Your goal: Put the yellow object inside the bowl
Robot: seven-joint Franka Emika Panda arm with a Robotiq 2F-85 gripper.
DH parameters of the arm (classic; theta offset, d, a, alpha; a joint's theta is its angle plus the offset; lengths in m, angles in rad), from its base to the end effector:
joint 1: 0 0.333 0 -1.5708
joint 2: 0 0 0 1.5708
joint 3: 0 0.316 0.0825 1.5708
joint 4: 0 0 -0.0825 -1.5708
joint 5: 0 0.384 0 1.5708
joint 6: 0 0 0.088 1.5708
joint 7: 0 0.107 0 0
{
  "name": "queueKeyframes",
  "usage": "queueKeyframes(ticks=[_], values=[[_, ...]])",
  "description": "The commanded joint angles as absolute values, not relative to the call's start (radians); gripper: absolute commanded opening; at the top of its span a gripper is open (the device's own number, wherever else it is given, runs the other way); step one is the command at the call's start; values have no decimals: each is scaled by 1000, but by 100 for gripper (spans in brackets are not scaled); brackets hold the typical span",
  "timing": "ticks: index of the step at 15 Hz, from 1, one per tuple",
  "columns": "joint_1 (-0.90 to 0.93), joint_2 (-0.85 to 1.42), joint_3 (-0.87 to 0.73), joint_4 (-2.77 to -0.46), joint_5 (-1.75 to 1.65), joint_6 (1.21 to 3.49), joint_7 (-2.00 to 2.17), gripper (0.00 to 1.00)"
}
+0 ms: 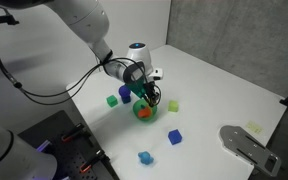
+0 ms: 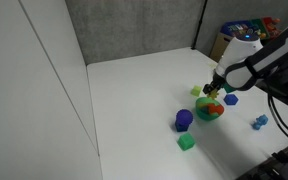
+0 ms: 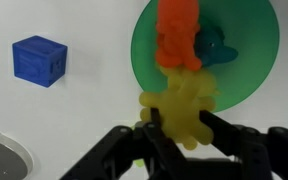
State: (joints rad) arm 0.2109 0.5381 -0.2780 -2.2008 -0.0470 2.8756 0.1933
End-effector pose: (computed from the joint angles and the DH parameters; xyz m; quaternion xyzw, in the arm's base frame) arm 0.5631 -0.0387 0.1581 0.9906 -0.0831 0.0812 0.0717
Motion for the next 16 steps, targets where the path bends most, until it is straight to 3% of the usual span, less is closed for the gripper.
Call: queueKeyframes(ticks=[1,6,7,9,12,16], values=[[166,507,-230,-2234,-57,2877,196,18],[138,526,-191,-2248,-52,2896,187,18],[135,521,-189,-2252,-53,2897,188,68],[138,507,-195,-2259,-57,2897,192,75],[142,482,-209,-2265,-63,2894,196,99],[122,431,-203,-2266,-58,2844,185,100]])
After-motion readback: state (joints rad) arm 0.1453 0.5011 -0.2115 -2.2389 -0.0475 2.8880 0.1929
